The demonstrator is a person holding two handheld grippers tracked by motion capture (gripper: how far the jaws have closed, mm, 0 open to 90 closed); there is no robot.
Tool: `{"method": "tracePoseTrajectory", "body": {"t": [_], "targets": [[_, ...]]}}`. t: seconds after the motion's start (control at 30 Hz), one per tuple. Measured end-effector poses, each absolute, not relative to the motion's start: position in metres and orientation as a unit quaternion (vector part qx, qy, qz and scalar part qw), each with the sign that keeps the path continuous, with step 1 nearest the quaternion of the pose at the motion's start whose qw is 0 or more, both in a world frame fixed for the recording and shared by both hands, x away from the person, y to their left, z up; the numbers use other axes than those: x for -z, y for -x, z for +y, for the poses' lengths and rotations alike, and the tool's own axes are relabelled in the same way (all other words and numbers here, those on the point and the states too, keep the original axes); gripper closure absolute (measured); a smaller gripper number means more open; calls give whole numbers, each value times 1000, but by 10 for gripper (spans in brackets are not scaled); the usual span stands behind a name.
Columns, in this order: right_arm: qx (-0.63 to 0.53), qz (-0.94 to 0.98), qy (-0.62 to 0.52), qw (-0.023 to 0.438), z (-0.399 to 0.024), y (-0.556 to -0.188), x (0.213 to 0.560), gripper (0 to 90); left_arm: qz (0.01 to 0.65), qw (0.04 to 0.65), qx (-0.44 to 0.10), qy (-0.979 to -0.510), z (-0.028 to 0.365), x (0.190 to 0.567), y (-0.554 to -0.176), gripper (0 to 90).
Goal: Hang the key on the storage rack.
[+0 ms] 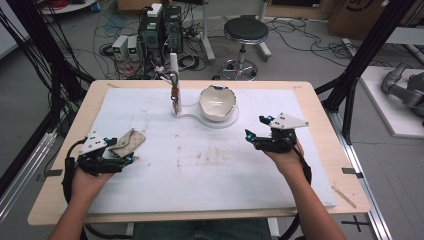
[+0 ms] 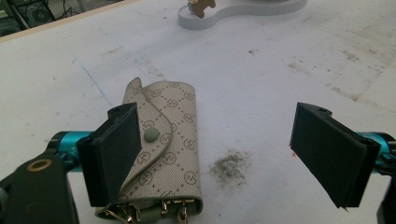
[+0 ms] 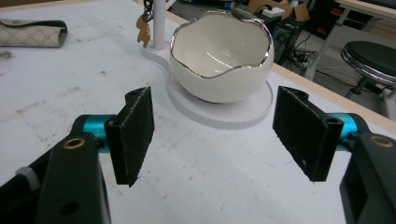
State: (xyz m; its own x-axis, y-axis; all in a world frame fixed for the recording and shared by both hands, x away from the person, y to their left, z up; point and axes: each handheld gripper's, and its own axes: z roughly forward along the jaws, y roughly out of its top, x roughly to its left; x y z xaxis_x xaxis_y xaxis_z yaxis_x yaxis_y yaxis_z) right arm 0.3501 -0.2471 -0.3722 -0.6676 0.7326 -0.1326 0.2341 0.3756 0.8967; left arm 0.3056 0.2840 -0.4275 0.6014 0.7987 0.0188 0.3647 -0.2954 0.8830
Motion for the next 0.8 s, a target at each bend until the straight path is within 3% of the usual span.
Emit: {"method": "tracePoseTrajectory", "body": {"t": [0.23,0.37,0.8], "targets": [[-467,781,-322,261,-257,-345,385,275,381,459,-237,-767,285,428,-307,163],[-460,789,-314,260,-256,-345,392,217,380,458,-237,-768,285,428,-307,163],[-460,785,-327,255,-264,-345,399,210,379,461,-239,-766,285,426,-307,163]]}}
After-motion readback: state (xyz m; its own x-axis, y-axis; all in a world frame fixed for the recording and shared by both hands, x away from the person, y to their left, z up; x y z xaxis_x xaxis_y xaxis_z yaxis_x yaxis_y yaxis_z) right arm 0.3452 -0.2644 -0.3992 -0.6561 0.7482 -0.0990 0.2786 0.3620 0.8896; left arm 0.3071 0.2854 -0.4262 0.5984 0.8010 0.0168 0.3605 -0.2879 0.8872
